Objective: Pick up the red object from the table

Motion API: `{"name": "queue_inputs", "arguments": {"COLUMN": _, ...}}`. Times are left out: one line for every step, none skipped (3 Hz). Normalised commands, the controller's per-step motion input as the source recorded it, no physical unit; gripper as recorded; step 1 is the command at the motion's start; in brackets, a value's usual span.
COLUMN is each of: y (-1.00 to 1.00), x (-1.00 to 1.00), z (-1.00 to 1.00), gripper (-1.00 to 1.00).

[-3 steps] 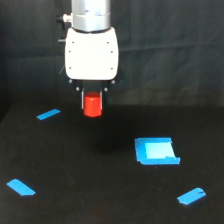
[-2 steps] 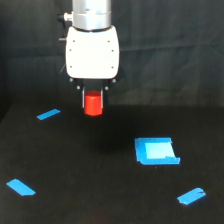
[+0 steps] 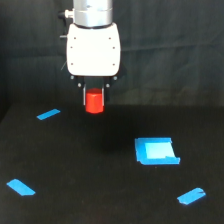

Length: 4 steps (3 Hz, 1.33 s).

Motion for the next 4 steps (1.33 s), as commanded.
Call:
{"name": "queue_inputs", "arguments": {"y": -0.04, "x": -0.03, "z": 0.17, "gripper": -0.91}}
{"name": "queue_inputs", "arguments": {"y": 0.02, "x": -0.02, "z": 0.09, "gripper": -0.99}}
{"name": "queue_inputs", "arguments": {"y": 0.07, "x": 0.0, "z": 0.09, "gripper": -1.0}}
{"name": "queue_inputs", "arguments": {"y": 0.06, "x": -0.08, "z": 0.04, "gripper": -0.95}}
